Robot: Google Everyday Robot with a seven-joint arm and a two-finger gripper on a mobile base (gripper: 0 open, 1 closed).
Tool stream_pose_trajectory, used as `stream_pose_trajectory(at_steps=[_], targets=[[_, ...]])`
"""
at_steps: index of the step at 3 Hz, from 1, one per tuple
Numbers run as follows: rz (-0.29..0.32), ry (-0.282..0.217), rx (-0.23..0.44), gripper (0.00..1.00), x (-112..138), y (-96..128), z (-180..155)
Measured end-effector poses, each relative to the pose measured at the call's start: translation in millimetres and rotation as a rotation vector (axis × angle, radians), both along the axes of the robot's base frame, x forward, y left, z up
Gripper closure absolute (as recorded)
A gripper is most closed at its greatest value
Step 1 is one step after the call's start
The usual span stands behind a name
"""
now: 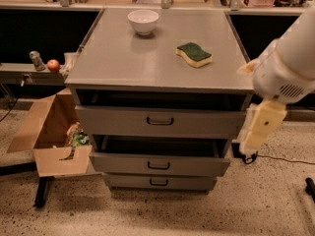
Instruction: Open middle drawer
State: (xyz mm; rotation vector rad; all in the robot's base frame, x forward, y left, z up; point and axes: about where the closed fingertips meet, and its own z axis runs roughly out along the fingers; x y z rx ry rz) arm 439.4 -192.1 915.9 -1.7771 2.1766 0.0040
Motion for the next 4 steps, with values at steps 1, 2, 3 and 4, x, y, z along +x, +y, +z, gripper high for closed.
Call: stream_pose_trajectory(at_steps=[1,2,3,4], targets=[[0.072,0.054,0.037,0.00,-2,29,-80],[0.102,0.171,0.102,0.00,-6,59,-187],[0.102,0.171,0.102,0.00,-6,59,-187],[0.079,0.182,0.097,0.00,-1,54,-211]])
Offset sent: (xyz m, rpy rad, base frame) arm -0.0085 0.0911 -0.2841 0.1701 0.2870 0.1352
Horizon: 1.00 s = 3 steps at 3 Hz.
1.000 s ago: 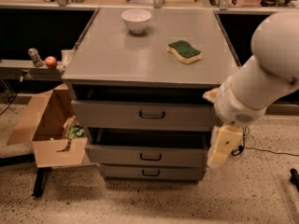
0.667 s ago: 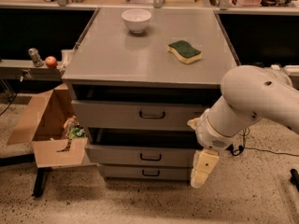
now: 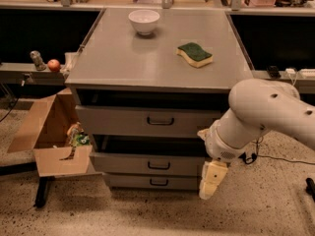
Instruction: Open middle drawer
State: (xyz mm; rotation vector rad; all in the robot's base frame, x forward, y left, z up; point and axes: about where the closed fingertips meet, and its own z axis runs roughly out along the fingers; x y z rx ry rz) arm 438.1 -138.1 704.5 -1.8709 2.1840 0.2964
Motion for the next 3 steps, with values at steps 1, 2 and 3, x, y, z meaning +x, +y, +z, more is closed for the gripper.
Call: stream_pose_trajectory(at_steps=[1,2,3], targets=[[0.043,-0.017,0.002,0.00,10,-9,-75],[0.081,-0.020,0.025,0.00,20,-9,-131],[0.102,0.016,0.083,0.00,33,-3,-195]])
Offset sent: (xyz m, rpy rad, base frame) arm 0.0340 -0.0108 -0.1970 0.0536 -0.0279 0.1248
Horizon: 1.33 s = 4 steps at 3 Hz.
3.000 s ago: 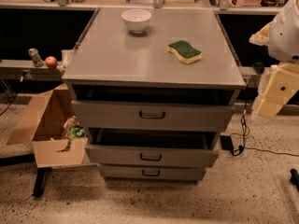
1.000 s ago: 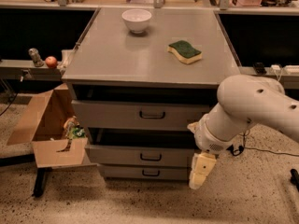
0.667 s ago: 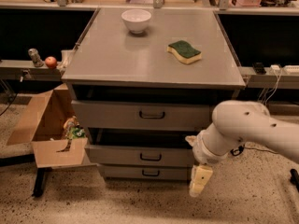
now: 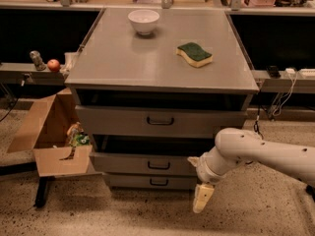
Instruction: Open middle drawer
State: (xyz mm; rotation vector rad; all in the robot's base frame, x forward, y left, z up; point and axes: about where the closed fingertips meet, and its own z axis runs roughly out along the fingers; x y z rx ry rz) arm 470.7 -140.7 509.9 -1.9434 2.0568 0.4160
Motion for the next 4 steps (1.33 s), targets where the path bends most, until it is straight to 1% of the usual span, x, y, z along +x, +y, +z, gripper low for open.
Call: stream_pose_trajectory(at_steps=[1,2,3,4], targets=[[0.000,0.000,0.000,0.00,0,0,0],[0.026,-0.051,-0.014,0.00,16,-3,-15],[0.092,-0.141,-0.043,0.00,47,-2,-41],[0.124,-0.178,-0.048,0.00,69,1,-55]])
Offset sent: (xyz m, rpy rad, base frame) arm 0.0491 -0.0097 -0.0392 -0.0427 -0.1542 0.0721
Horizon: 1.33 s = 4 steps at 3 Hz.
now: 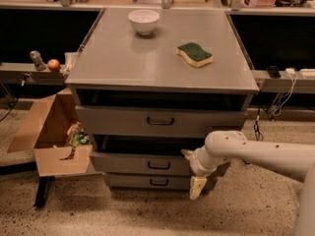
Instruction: Open middle drawer
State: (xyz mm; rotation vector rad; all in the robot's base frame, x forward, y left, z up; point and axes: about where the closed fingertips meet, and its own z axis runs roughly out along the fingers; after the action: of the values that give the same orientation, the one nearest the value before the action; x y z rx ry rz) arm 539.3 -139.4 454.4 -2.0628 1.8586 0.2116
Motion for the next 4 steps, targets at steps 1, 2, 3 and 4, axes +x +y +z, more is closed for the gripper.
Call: stream_pose_trajectory(at_steps=[1,2,3,4], targets=[[0.016,0.023,-0.010,0.02,22,5,-32],[0.013,0.050,-0.013,0.24,28,3,-55],[0.008,0.040,-0.017,0.55,29,1,-48],[0.001,0.028,-0.023,0.79,30,1,-40]])
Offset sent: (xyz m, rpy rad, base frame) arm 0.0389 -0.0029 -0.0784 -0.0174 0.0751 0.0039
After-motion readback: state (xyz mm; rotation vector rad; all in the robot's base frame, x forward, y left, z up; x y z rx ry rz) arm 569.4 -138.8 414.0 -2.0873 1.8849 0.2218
